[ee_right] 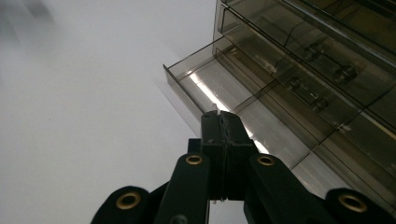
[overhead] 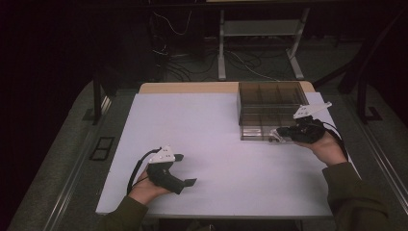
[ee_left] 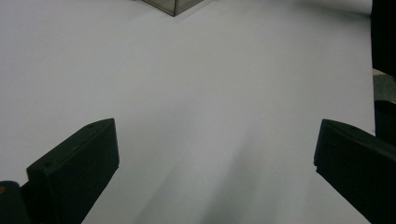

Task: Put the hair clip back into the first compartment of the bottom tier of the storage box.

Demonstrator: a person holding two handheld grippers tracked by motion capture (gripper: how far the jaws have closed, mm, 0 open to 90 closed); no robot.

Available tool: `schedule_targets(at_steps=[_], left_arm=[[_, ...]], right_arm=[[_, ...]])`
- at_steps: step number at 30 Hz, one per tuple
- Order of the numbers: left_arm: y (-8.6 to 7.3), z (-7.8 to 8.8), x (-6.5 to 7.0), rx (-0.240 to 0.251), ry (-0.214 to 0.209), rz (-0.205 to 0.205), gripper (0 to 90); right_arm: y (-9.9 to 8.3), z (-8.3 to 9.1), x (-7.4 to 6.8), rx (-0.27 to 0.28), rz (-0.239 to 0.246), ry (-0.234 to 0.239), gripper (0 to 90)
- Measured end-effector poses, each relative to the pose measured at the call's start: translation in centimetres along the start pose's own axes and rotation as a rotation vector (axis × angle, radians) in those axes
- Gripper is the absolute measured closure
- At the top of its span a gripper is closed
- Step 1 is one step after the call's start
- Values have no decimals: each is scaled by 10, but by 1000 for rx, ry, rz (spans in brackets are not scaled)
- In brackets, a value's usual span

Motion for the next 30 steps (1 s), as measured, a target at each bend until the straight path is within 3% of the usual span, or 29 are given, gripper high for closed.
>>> schedule_targets(at_steps=[30], left_arm=[[0, -2, 2, -3, -4, -2, 0]], right_arm=[[25, -21, 10, 29, -26, -1, 884]])
Point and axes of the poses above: each handheld gripper's, and its own axes: z roughly backward along the jaws, y roughly out of its top, x roughly to its right, the point moved 10 cm from there along -z, roughly forward along the jaws, and after that the axes turned 1 degree about x, right-handed, at the moved point
